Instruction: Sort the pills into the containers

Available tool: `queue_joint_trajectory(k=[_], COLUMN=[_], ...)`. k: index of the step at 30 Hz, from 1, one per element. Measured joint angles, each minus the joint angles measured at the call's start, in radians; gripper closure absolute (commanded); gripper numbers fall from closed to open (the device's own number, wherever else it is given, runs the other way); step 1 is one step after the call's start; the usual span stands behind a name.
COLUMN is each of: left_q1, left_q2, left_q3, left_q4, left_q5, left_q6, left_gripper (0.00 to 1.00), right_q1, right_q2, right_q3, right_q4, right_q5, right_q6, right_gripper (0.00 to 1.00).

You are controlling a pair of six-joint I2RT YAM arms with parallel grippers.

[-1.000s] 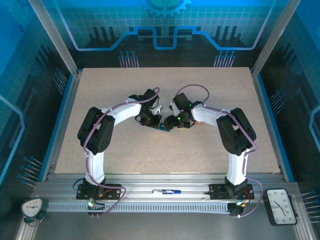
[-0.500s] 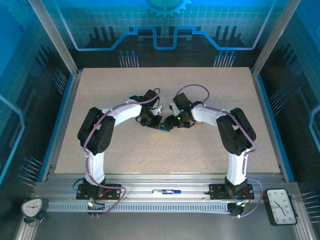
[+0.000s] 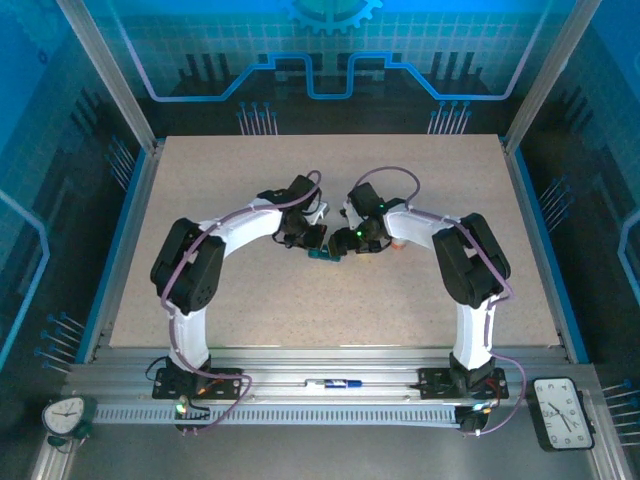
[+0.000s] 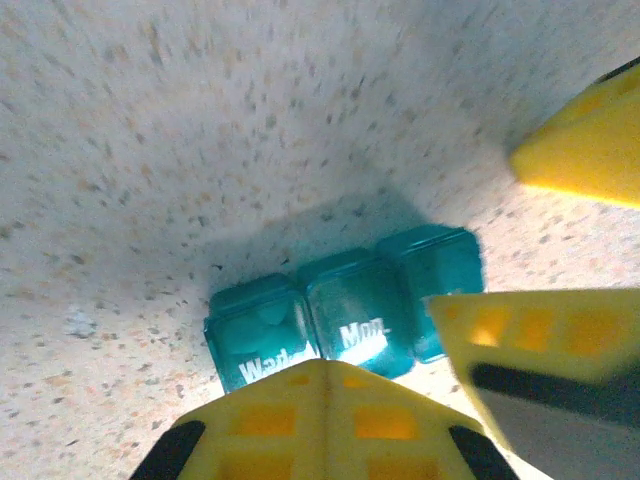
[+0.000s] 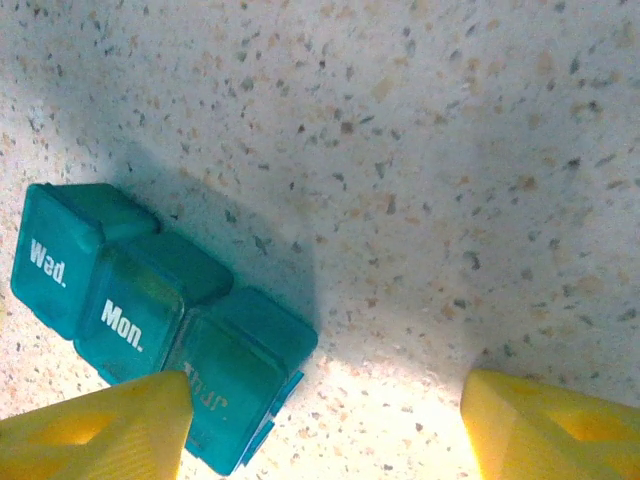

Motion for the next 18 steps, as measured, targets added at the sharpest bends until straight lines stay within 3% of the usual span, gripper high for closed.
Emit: queue_joint_trajectory(k=[11,15,18], left_q1=[0.001,0.007,0.018], left_q2=[-0.317,-0.440,-0.506], left_q3=[-0.030,-0.123,-0.192], left_q4=[0.200,0.301,0.375], left_q5=[-0.134,-0.198,-0.237], left_q6=[-0.019,-0.010,0.010], left_gripper=[0.86,0.72,0.51], right_q1=[-0.078,-0.105,-0.139], right_q2=[-0.055,-0.152,-0.245], right_q3=[0.102,0.103,0.101], right_q4=[-0.045,-0.051,-0.046], right_q5=[-0.013,-0.016,-0.016], right_q6=[-0.013,-0.013,-0.013], right_gripper=[0.23,0.20,0.14])
